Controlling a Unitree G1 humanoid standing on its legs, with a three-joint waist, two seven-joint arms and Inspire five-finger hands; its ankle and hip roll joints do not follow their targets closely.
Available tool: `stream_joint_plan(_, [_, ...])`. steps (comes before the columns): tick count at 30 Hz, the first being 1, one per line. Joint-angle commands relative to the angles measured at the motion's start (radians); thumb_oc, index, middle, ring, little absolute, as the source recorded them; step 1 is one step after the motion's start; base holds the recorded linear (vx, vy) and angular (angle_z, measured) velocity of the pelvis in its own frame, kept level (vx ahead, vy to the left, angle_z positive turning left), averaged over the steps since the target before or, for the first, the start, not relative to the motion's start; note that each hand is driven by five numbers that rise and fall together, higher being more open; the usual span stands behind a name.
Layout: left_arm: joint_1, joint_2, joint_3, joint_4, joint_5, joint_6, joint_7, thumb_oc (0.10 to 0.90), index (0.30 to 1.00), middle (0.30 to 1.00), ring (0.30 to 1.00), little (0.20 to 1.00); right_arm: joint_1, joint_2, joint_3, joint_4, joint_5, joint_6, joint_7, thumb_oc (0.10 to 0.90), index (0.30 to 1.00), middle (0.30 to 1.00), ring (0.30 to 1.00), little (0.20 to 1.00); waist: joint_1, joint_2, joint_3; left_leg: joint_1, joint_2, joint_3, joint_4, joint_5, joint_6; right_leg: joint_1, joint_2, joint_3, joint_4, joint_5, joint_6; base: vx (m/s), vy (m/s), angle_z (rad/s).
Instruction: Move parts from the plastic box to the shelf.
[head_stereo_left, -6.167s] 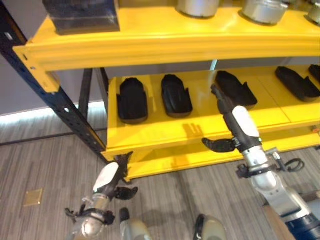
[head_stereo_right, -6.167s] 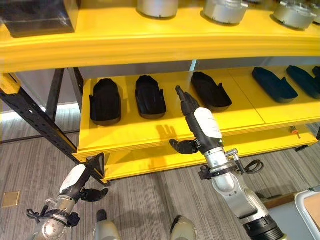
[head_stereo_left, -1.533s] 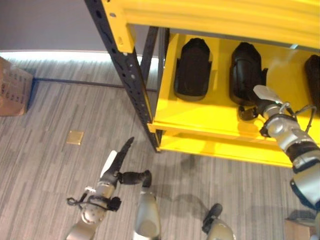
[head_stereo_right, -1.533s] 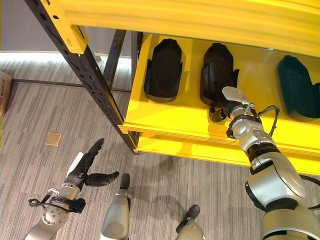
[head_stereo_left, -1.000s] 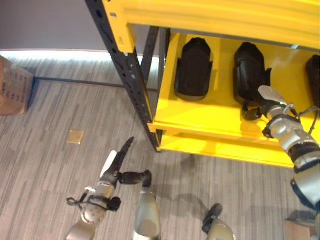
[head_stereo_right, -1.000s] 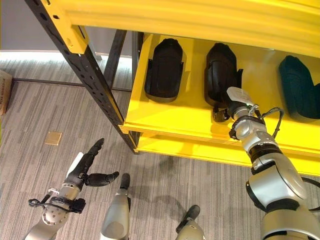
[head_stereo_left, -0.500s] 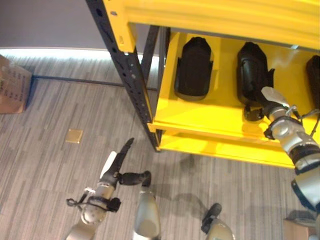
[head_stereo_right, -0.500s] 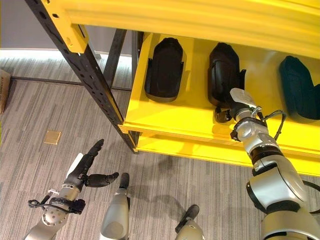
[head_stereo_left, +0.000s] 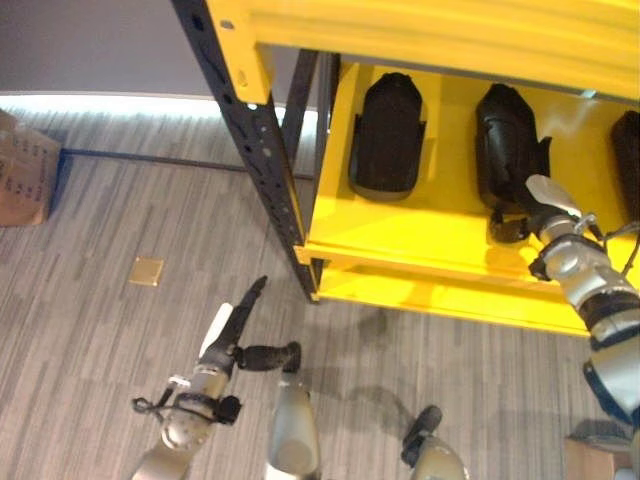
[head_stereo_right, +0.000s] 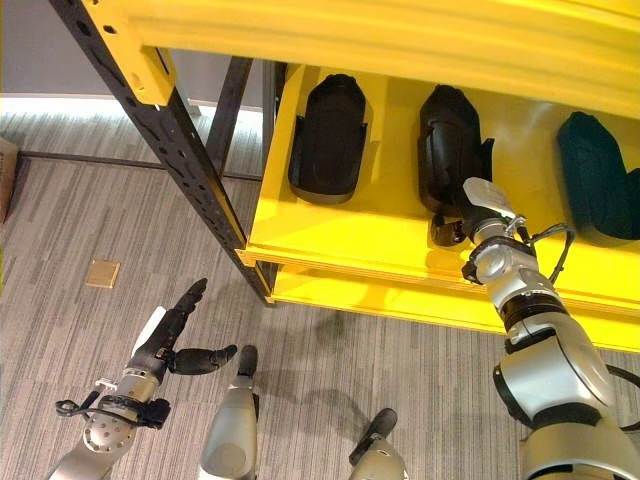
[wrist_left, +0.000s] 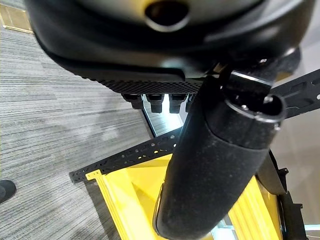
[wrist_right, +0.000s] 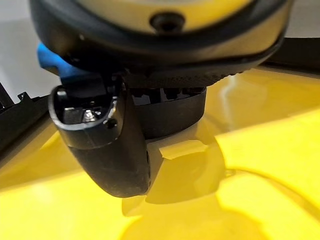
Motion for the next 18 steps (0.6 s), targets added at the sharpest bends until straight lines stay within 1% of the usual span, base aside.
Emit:
stream_joint_plan(1, [0.012,0.025,0.067,-0.096,-0.015,-0.082,0.017,0.900,1.000,1.000,1.000,1.000,0.013,-0.111,0.006,0.092,0.004,0.095,-0.035,0.900,1.000,1.000,1.000,1.000,-0.024,-0.019,-0.001,-0.040,0.017,0.007,-0.042,0.079,0.026,0.002,-0.013,0.058,0.078,-0.024,-0.002,0.00,0.000,0.00])
stream_joint_plan(18, [0.007,0.030,0.072,-0.085,-0.015,-0.074,0.014,0.900,1.000,1.000,1.000,1.000,0.025,-0.103,-0.005,0.047,0.042,0.088,-0.033,0.900,1.000,1.000,1.000,1.000,-0.028,-0.034,-0.009,-0.032,0.018,0.003,-0.041,0.076,0.026,0.013,-0.010,0.052,0.076,-0.023,-0.002,0.00,0.000,0.00])
